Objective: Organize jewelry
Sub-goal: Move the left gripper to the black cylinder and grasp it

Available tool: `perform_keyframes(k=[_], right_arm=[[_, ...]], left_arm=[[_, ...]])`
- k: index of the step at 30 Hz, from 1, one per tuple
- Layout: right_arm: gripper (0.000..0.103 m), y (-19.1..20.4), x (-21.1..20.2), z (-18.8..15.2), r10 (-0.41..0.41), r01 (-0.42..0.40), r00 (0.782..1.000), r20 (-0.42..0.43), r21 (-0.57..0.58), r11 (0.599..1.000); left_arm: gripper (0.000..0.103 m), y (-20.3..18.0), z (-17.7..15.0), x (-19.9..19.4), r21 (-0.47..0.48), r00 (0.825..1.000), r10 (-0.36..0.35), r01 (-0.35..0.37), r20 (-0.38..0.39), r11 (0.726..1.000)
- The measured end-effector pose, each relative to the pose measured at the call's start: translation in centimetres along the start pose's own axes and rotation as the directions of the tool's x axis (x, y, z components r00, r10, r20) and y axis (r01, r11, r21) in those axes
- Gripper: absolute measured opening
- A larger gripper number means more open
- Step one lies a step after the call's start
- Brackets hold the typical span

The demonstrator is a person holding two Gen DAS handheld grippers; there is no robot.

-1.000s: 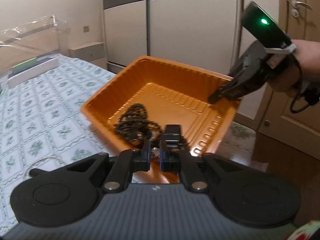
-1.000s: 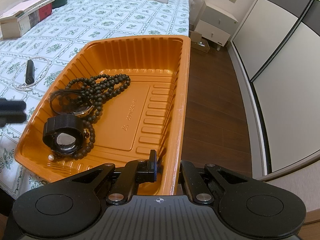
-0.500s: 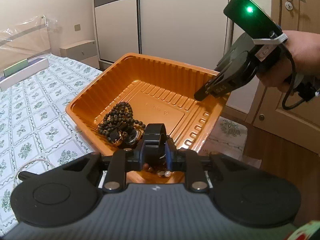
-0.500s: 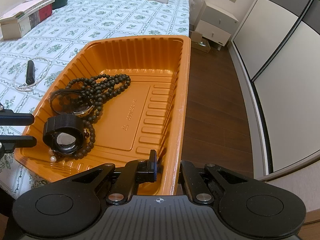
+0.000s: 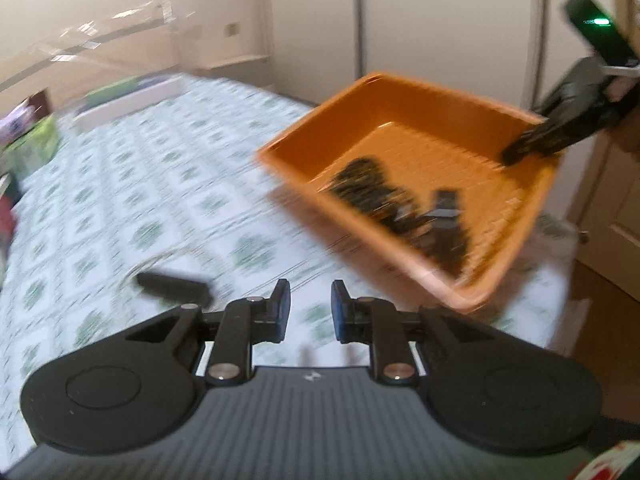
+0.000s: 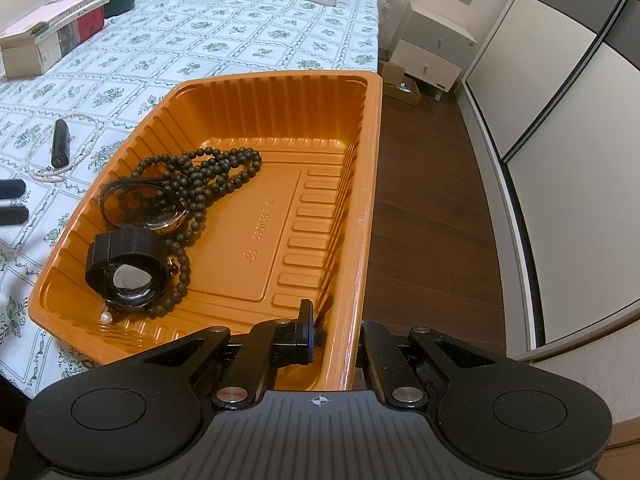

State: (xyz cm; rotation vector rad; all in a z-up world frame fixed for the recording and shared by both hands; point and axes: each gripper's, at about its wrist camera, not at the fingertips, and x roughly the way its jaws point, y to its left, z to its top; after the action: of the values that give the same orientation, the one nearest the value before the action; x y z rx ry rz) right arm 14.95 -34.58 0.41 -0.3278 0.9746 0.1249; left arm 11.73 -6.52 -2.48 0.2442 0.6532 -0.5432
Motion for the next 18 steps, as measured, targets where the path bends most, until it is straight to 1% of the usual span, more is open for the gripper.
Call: perform_keyframes(k=[3,4,6,10,12,14,15,17,18], right_arm=[[0.003,0.1,0.0,0.0,-0.001,0.001,1.000,-0.001,-0.001,1.000],[0.003,-0.1,0.0,0.0,0.000,0.000,1.000,0.000,0.000,1.000],[0.003,0.0,0.0,0.0,0.000,0.000,1.000,-0.001,0.000,1.000],[0.003,0.0,0.0,0.0,0.000,0.000,1.000,-0.002,-0.001,1.000],[0.003,0.0,0.0,0.0,-0.001,0.001,1.000,-0.003,-0.001,1.000],[0.003,-0.1,0.0,0.0,-0.001,0.001,1.000,-0.004,0.001,1.000],[0.003,-0.1,0.0,0.0,0.000,0.000,1.000,-0.005,0.001,1.000],[0.003,-0.1,0.0,0.0,-0.001,0.001,1.000,-0.005,0.000,1.000],[0.003,0.0,0.0,0.1,-0.001,0.001,1.000,-0.006,-0.002,1.000]], left_arm=[[0.025,2.4,-0.9,0.3,-0.049,0.997,0.072,-0.074,-0.032,0.996],[0.027,3.0,-1.1,0.3,-0.062,0.996,0.086,-0.089,-0.037,0.994],[0.028,4.4,-1.5,0.5,-0.089,0.992,0.120,-0.124,-0.045,0.988],[0.029,6.2,-1.9,0.9,-0.122,0.988,0.145,-0.151,-0.054,0.981],[0.034,6.8,-1.8,1.2,-0.136,0.987,0.153,-0.159,-0.055,0.978],[0.048,7.0,-1.5,1.8,-0.147,0.987,0.153,-0.160,-0.056,0.976],[0.051,7.1,-1.3,2.1,-0.147,0.987,0.151,-0.157,-0.051,0.977],[0.066,7.0,-1.1,2.5,-0.127,0.987,0.157,-0.161,-0.040,0.979],[0.068,7.1,-0.9,2.8,-0.113,0.987,0.159,-0.162,-0.032,0.980]])
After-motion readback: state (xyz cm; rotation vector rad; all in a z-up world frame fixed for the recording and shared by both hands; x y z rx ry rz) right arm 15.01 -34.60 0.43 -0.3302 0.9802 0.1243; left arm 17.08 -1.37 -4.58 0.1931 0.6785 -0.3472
